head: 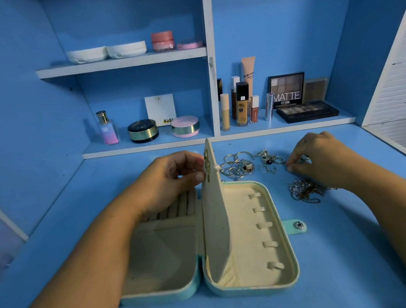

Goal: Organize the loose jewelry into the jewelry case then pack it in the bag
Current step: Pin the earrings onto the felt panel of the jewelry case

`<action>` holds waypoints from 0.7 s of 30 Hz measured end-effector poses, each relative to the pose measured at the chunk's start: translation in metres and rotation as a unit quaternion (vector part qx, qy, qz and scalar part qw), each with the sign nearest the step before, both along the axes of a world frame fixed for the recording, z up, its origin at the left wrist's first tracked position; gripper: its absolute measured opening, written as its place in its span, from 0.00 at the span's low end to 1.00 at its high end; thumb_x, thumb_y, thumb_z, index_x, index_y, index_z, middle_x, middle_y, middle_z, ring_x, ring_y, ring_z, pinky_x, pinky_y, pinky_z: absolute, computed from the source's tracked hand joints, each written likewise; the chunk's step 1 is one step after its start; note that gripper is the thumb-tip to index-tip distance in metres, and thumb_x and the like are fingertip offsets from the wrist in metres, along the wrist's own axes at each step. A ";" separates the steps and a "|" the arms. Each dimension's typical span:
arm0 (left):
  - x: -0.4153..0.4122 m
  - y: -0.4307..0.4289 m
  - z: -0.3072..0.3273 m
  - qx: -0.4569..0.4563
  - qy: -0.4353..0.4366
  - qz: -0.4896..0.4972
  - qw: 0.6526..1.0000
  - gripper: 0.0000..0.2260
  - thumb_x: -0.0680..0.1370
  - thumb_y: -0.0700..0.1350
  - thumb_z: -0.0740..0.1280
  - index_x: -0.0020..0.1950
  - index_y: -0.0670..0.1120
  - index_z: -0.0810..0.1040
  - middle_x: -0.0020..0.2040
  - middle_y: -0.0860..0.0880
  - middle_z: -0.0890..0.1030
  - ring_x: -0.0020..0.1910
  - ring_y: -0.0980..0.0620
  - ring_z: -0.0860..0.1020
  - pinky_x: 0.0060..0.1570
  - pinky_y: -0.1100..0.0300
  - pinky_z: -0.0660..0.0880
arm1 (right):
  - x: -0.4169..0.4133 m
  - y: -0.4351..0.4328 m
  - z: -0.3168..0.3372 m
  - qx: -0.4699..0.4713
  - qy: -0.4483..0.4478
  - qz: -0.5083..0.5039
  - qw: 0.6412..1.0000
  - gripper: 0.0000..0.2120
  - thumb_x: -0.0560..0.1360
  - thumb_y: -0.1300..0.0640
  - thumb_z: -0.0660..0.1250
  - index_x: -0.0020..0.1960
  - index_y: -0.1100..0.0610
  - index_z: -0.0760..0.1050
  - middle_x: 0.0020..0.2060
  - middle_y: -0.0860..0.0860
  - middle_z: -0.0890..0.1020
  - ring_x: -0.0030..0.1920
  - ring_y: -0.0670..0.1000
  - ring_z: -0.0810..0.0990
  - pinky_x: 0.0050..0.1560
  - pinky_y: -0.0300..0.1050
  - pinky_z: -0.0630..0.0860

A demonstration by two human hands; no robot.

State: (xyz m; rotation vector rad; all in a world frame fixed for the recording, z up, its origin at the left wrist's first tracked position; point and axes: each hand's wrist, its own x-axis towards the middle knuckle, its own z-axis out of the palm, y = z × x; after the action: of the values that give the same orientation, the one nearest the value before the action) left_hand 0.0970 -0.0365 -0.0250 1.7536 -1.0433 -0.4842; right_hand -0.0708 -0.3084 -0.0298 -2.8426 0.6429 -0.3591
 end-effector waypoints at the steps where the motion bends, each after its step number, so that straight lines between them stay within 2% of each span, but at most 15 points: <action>1: 0.000 0.000 0.000 -0.001 0.002 0.002 1.000 0.08 0.78 0.36 0.67 0.55 0.45 0.80 0.56 0.41 0.82 0.60 0.39 0.77 0.65 0.43 0.72 | 0.000 0.001 0.000 0.000 0.001 -0.001 1.000 0.03 0.72 0.49 0.71 0.45 0.46 0.82 0.50 0.49 0.76 0.52 0.52 0.66 0.55 0.52 0.71; 5: 0.000 0.000 -0.001 -0.004 0.003 0.003 1.000 0.08 0.78 0.35 0.67 0.55 0.44 0.79 0.56 0.40 0.82 0.60 0.39 0.77 0.65 0.43 0.72 | 0.001 0.004 0.000 -0.002 -0.015 0.010 1.000 0.04 0.73 0.50 0.71 0.47 0.47 0.82 0.50 0.49 0.75 0.54 0.53 0.67 0.57 0.52 0.70; 8: 0.000 0.000 -0.001 -0.004 0.005 0.004 1.000 0.09 0.78 0.35 0.67 0.56 0.44 0.79 0.57 0.40 0.82 0.60 0.39 0.77 0.65 0.43 0.72 | 0.004 0.008 -0.001 -0.003 -0.049 0.056 0.997 0.05 0.73 0.52 0.71 0.48 0.46 0.82 0.49 0.46 0.73 0.52 0.49 0.64 0.58 0.50 0.68; 11: 0.000 0.000 0.000 -0.002 0.005 0.004 1.000 0.09 0.78 0.35 0.67 0.56 0.43 0.79 0.57 0.40 0.82 0.60 0.40 0.78 0.65 0.44 0.72 | 0.007 0.010 -0.001 -0.017 -0.043 0.075 0.996 0.05 0.73 0.52 0.71 0.49 0.46 0.82 0.49 0.45 0.71 0.51 0.48 0.63 0.58 0.51 0.68; 16: -0.001 -0.001 0.000 -0.002 0.006 0.005 1.000 0.09 0.78 0.34 0.67 0.57 0.43 0.79 0.57 0.40 0.82 0.60 0.40 0.78 0.65 0.44 0.72 | 0.010 0.010 -0.002 -0.019 -0.031 0.081 0.996 0.05 0.72 0.54 0.72 0.48 0.49 0.82 0.49 0.48 0.71 0.53 0.52 0.67 0.58 0.54 0.70; 21: -0.002 0.001 0.003 0.002 0.010 0.003 1.000 0.09 0.78 0.35 0.67 0.56 0.43 0.79 0.57 0.42 0.82 0.60 0.42 0.78 0.65 0.46 0.73 | 0.015 0.010 -0.002 -0.059 -0.022 0.091 0.994 0.05 0.72 0.56 0.72 0.49 0.52 0.82 0.49 0.50 0.72 0.55 0.56 0.69 0.57 0.55 0.70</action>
State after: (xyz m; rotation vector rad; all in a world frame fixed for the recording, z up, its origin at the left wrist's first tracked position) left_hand 0.0953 -0.0359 -0.0220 1.7520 -1.0229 -0.4999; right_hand -0.0559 -0.2985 -0.0318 -2.9656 0.3625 -0.4396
